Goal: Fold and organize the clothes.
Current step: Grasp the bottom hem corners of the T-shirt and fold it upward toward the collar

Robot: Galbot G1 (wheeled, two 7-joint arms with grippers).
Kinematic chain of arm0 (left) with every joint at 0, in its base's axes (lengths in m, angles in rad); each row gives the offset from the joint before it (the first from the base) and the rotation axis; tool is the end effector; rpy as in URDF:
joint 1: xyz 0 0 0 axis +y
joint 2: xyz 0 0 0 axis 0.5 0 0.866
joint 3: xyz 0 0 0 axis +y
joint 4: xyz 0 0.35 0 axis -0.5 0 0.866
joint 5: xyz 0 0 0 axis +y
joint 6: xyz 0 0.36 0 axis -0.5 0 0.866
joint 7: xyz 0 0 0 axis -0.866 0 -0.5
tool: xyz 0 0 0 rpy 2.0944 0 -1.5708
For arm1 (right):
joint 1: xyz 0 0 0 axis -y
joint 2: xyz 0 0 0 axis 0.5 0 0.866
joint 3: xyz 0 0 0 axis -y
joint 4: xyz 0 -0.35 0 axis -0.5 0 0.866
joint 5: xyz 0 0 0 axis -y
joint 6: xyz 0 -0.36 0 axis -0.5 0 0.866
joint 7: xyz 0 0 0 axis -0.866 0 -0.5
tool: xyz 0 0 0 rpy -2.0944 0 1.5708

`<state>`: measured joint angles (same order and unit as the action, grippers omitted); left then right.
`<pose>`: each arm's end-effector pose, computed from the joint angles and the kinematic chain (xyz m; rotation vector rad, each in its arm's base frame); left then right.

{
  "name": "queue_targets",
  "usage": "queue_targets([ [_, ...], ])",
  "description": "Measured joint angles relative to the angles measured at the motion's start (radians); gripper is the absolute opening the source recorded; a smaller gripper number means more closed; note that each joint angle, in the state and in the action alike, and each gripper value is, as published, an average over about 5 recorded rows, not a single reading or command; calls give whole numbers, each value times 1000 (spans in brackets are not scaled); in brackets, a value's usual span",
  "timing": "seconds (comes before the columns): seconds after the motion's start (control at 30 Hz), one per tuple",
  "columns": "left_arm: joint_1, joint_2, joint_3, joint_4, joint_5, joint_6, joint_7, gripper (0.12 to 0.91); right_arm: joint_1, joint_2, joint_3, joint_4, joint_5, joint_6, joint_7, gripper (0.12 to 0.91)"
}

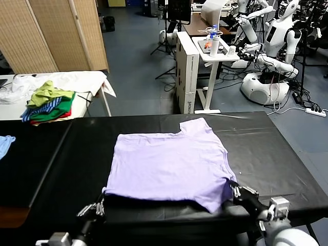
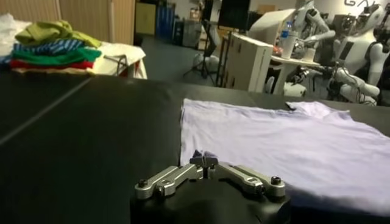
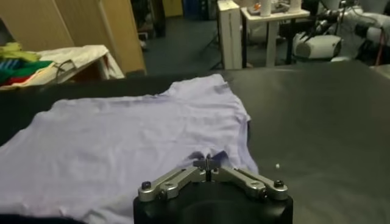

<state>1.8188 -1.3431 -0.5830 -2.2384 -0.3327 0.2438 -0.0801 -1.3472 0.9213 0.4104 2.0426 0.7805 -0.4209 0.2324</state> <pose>0.1186 0.0451 -0.2828 -0.0330 -2.7781 0.1355 0.2540 -0.0839 -0.2569 0.2403 -2.6926 -0.1109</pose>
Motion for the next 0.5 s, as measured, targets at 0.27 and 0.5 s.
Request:
queue_targets([
  [0.27,-97,56,13,70,-9,4,-2,146,136,5,-108,-90,-8,-6,5,143],
  [0.5,-164,130,25,115,-26,4,0,146,162,19,-126,-122,-24,-10,17,143],
])
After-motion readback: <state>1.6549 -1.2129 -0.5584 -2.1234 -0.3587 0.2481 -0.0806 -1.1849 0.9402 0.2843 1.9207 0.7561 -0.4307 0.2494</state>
